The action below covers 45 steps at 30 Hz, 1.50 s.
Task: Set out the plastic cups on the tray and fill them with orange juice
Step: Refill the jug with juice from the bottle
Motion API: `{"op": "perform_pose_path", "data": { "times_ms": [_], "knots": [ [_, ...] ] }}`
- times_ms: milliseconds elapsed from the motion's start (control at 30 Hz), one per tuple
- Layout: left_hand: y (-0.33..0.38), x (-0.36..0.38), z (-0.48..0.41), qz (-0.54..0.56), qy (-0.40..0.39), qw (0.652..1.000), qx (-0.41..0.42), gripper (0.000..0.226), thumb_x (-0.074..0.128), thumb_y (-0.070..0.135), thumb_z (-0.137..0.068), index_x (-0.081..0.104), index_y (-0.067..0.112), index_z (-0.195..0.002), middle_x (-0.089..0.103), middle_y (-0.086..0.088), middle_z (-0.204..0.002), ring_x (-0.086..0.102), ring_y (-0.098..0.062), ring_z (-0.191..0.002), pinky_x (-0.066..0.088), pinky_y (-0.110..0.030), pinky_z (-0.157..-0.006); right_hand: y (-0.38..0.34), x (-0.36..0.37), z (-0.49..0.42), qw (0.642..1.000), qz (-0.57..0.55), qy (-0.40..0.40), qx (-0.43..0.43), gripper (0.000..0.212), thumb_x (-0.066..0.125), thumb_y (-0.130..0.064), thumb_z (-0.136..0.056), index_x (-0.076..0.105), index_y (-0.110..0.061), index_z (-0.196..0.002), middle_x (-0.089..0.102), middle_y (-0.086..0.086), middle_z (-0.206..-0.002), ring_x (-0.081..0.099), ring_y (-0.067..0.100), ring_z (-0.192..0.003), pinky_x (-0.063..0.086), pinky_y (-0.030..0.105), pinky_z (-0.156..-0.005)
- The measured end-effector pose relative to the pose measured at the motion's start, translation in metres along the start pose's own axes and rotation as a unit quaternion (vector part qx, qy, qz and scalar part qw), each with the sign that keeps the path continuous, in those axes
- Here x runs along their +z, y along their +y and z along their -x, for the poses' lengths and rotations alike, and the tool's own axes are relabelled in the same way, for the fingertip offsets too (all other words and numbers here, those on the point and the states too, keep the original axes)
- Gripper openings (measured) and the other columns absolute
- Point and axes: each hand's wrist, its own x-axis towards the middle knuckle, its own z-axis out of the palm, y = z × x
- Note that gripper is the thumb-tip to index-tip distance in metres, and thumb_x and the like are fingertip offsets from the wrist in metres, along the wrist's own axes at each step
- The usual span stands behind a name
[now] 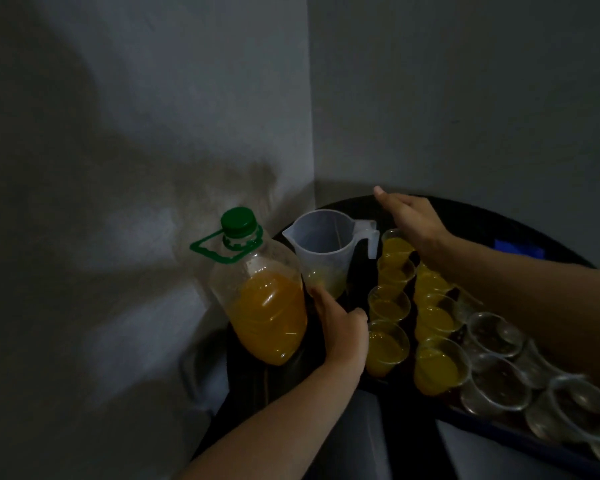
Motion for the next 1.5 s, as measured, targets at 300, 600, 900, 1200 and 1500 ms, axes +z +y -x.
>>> {"op": "perform_pose_path", "data": {
  "times_ms": [300,600,900,1200,1500],
  "knots": [
    [-0.004,-0.022,0.061,0.074,-0.002,0.997,0.021,0.084,0.047,0.001,-0.102,-0.001,0.035,-0.162,0.011,0.003,-0.17,0.019,-0.02,-0.154,0.024,-0.044,-0.124,-0.048,0.01,0.051,0.998,0.002,-0.039,-0.054,0.046,0.049,-0.043,-0.101,0.05,-0.024,-0.143,0.049,0.002,-0.148,0.045,0.019,-0.134,0.037,0.041,-0.107],
    [0.002,-0.104,0.106,-0.104,0.239,0.932,0.253,0.054,0.083,0.027,-0.082,0.053,0.033,-0.127,0.054,0.013,-0.12,0.055,-0.003,-0.108,0.044,-0.011,-0.086,-0.09,0.072,0.1,0.969,0.123,-0.095,-0.191,0.059,0.051,-0.062,-0.092,0.048,-0.032,-0.143,0.053,0.008,-0.142,0.049,0.021,-0.131,0.045,0.046,-0.107],
    [0.049,-0.146,0.042,-0.295,0.2,0.902,0.243,0.124,0.084,0.07,-0.057,0.027,0.022,-0.157,0.025,0.001,-0.162,0.026,-0.025,-0.148,0.032,-0.052,-0.118,-0.111,0.117,0.106,0.904,0.305,-0.051,-0.295,0.06,0.061,-0.059,-0.088,0.054,-0.025,-0.137,0.054,0.005,-0.116,0.056,0.018,-0.101,0.052,0.034,-0.085],
    [0.029,-0.135,-0.011,-0.28,0.169,0.908,0.263,0.117,0.093,0.049,-0.061,0.033,0.006,-0.152,0.034,-0.018,-0.153,0.034,-0.038,-0.142,0.036,-0.053,-0.116,-0.115,0.129,0.095,0.896,0.34,-0.081,-0.274,0.046,0.071,-0.054,-0.082,0.063,-0.016,-0.107,0.067,-0.004,-0.09,0.064,0.006,-0.073,0.057,0.025,-0.064],
    [0.025,-0.14,-0.018,-0.313,0.167,0.893,0.277,0.123,0.09,0.055,-0.061,0.023,0.019,-0.157,0.024,-0.01,-0.157,0.029,-0.038,-0.142,0.038,-0.055,-0.112,-0.122,0.127,0.094,0.887,0.34,-0.146,-0.277,0.04,0.069,-0.04,-0.09,0.06,-0.009,-0.113,0.068,0.007,-0.105,0.066,0.019,-0.091,0.057,0.039,-0.082]
  ]
}}
